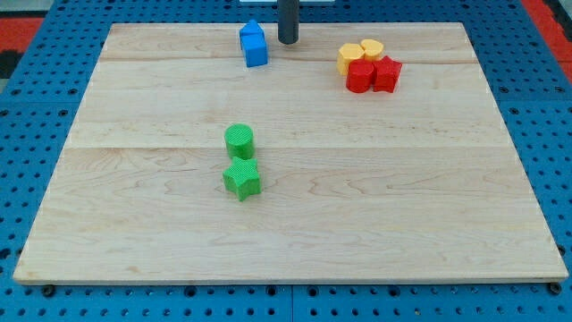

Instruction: Push the blue triangle vertically to the green circle

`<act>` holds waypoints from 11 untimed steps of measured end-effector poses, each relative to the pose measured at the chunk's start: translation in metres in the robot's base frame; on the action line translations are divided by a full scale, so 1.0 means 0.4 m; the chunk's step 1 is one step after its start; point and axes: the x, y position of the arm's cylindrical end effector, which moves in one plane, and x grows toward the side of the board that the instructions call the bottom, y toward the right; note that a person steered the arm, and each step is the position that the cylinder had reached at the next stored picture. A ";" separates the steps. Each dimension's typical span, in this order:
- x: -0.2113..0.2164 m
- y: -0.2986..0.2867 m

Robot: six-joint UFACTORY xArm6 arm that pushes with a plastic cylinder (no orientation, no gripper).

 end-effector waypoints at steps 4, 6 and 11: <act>-0.035 -0.200; 0.070 -0.215; 0.181 -0.210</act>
